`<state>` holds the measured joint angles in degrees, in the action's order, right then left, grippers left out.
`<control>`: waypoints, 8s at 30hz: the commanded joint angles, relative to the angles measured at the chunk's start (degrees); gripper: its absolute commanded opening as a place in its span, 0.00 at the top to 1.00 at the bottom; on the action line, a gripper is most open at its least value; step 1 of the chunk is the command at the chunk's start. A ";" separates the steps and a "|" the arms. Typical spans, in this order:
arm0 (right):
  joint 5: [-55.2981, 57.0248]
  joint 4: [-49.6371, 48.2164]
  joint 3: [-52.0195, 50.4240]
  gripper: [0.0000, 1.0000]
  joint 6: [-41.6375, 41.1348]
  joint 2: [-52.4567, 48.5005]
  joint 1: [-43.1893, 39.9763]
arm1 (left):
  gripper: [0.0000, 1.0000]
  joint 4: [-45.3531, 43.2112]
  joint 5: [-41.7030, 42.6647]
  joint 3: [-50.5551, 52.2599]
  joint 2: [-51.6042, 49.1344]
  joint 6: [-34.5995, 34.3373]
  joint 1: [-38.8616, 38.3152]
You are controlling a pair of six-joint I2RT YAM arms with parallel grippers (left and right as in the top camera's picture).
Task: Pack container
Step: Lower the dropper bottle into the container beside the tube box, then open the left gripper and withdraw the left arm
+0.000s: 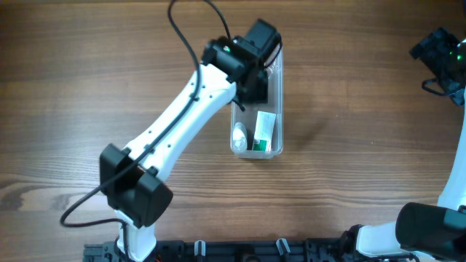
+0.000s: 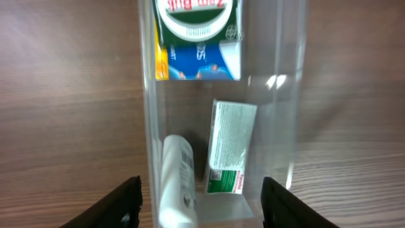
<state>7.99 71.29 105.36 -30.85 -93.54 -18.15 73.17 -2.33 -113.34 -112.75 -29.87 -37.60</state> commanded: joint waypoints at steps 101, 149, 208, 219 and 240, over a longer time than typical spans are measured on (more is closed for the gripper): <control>0.59 -0.20 -0.07 0.00 -0.76 -0.26 0.28 | 0.59 -1.68 0.90 23.21 11.82 -6.56 -5.25; 0.57 -0.20 -0.07 0.00 -0.79 -0.26 0.28 | 0.40 -1.36 3.15 23.56 7.93 -6.60 -5.35; 0.57 -0.20 -0.07 0.00 -0.79 -0.26 0.28 | 0.63 -1.79 4.20 26.12 7.96 -5.29 -5.18; 0.59 -0.20 -0.07 0.00 -0.76 -0.26 0.28 | 0.65 -2.10 4.20 26.01 7.96 -5.05 -3.61; 0.57 -0.20 -0.07 0.00 -0.79 -0.26 0.28 | 0.66 -1.40 4.20 20.63 8.17 -3.37 -3.26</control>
<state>7.99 71.18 105.36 -30.85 -93.54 -18.15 72.31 2.02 -91.53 -104.05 -34.54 -41.23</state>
